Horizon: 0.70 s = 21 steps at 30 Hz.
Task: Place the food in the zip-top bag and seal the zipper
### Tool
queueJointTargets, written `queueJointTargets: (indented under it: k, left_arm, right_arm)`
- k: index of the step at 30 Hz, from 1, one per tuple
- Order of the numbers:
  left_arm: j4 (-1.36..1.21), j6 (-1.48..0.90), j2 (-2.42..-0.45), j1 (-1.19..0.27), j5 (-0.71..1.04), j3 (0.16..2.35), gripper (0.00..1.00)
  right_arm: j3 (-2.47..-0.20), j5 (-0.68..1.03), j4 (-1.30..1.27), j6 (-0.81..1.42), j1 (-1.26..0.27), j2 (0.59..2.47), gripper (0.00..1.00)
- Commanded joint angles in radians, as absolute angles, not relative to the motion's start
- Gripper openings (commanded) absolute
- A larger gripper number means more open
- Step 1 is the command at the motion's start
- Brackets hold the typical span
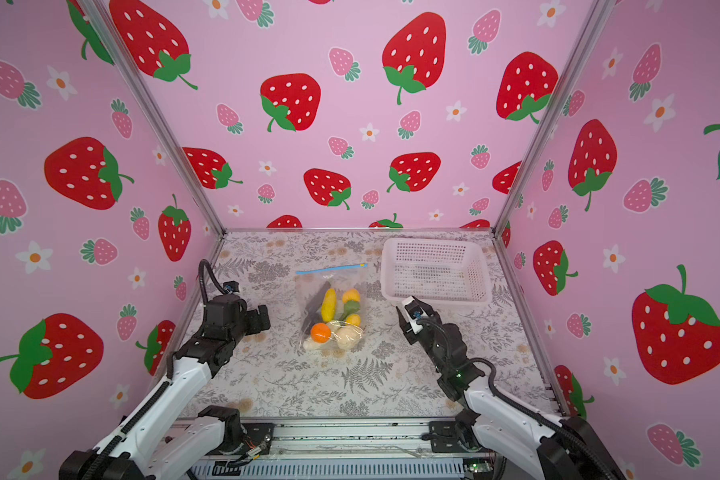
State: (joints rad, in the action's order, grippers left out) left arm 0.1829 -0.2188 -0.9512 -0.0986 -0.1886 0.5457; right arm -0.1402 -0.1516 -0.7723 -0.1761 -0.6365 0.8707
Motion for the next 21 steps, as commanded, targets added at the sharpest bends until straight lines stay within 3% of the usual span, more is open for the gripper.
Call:
queueJointTargets:
  k: [1,12,16,21]
  left_arm:
    - [-0.021,-0.174,-1.026,-0.066,-0.139,0.512,0.97]
    - [-0.364,-0.045,-1.255,-0.056,-0.161,0.474,0.97]
    - [-0.717,0.007,-1.333,-0.03,-0.034,0.377,0.97]
    - [-0.895,-0.038,-1.455,0.012,-0.031,0.341,0.99]
  right_arm:
    - [-0.05,-0.32,-0.935,-0.18,-0.577,0.814,0.59]
    - [0.08,-0.372,-1.343,-0.094,-0.347,1.07,0.6]
    - [0.059,-0.316,-1.558,-0.092,-0.286,1.267,0.6]
    - [0.011,-0.3,-1.674,-0.072,-0.231,1.44,0.61]
